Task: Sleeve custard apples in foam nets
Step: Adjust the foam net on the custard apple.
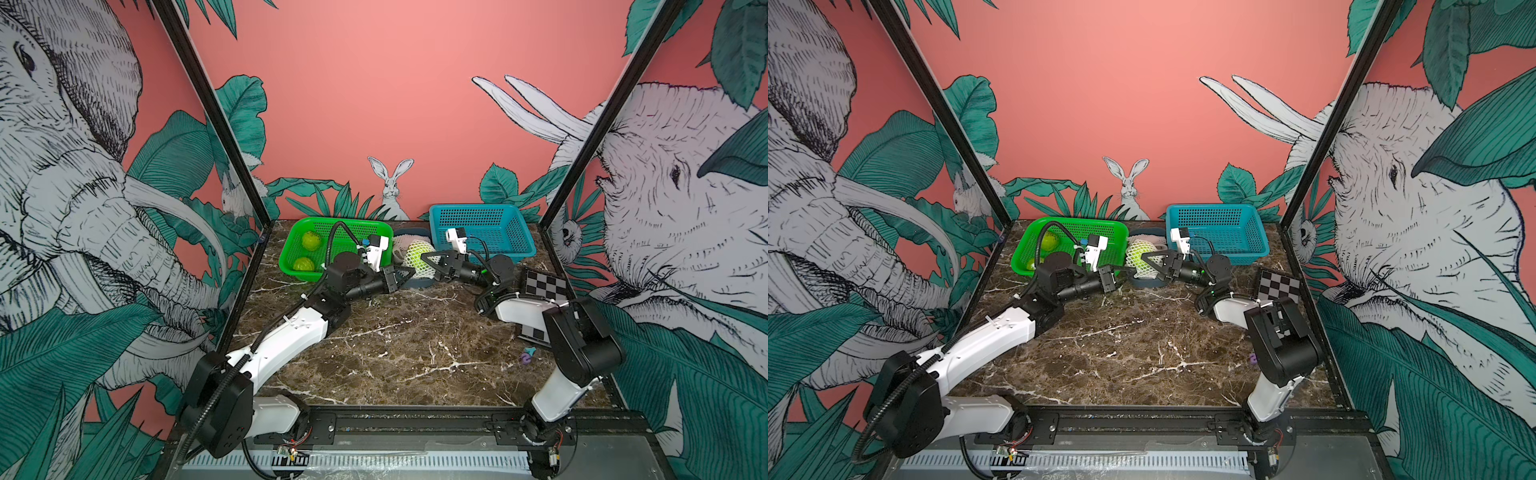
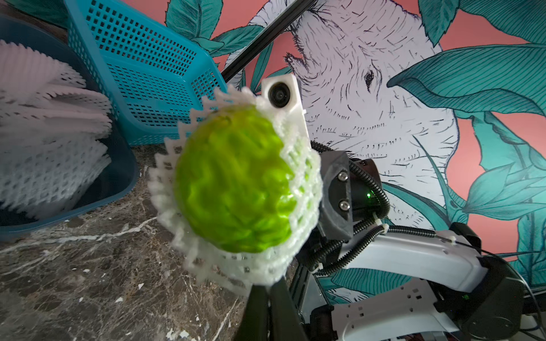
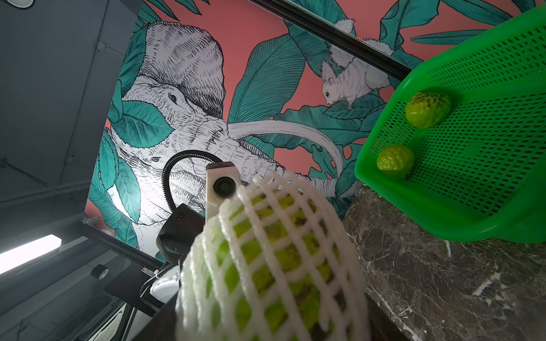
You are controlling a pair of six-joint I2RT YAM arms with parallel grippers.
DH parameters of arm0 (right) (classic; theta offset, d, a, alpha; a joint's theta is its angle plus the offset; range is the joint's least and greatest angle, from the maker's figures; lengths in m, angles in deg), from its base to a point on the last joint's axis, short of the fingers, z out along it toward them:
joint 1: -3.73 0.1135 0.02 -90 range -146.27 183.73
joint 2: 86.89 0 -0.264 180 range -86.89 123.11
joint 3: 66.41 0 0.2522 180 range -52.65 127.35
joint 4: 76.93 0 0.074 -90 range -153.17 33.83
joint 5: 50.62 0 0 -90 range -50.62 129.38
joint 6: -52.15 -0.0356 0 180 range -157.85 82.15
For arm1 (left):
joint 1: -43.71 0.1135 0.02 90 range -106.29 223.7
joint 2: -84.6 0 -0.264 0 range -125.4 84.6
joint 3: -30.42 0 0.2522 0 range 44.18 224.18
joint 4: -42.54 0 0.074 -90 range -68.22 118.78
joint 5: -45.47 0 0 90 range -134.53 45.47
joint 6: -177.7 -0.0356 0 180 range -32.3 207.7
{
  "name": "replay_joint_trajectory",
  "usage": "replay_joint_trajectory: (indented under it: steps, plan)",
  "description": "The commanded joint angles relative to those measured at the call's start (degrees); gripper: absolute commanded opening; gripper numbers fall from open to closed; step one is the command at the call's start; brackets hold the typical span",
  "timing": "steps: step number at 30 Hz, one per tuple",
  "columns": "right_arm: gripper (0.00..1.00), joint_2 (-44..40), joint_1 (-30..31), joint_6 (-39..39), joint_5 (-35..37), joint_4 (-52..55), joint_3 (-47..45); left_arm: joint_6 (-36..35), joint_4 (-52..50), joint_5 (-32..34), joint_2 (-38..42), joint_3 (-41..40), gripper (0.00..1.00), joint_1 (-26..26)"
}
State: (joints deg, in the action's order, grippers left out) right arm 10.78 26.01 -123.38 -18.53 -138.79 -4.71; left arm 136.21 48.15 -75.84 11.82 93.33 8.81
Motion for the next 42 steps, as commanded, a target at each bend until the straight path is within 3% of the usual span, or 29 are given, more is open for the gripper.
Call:
replay_joint_trajectory:
  steps: [1,14,17,21,28,37,40,42]
  plan:
    - [0.72,-0.3,0.3,-2.02,1.18,-4.76,0.16,-4.25,-5.49,4.13,4.68,0.89,0.0,0.09]
    - [0.71,-0.64,0.91,-2.09,0.75,-5.26,-0.84,-6.58,-9.79,11.5,7.32,0.18,0.0,0.39]
    - [0.71,-0.45,1.25,-2.13,1.06,-5.28,-1.03,-6.76,-8.92,12.04,7.9,-0.08,0.23,0.39]
    - [0.71,-0.29,1.27,-2.1,1.21,-5.21,-0.84,-6.52,-8.49,14.75,9.39,-1.62,0.42,0.36]
    - [0.71,-0.13,1.27,-2.35,1.43,-5.33,-0.36,-5.88,-7.23,13.23,8.92,-2.48,0.41,0.51]
    - [0.71,0.0,2.14,-2.39,1.0,-5.33,0.13,-4.0,-3.34,6.87,3.67,-0.86,0.49,0.48]
    - [0.71,-0.13,2.24,-2.29,0.81,-5.31,0.22,-4.17,-3.21,8.5,3.84,-0.97,0.42,0.44]
    - [0.71,-0.19,2.26,-2.35,0.67,-5.33,0.19,-4.55,-4.07,10.34,4.58,-1.13,0.31,0.53]
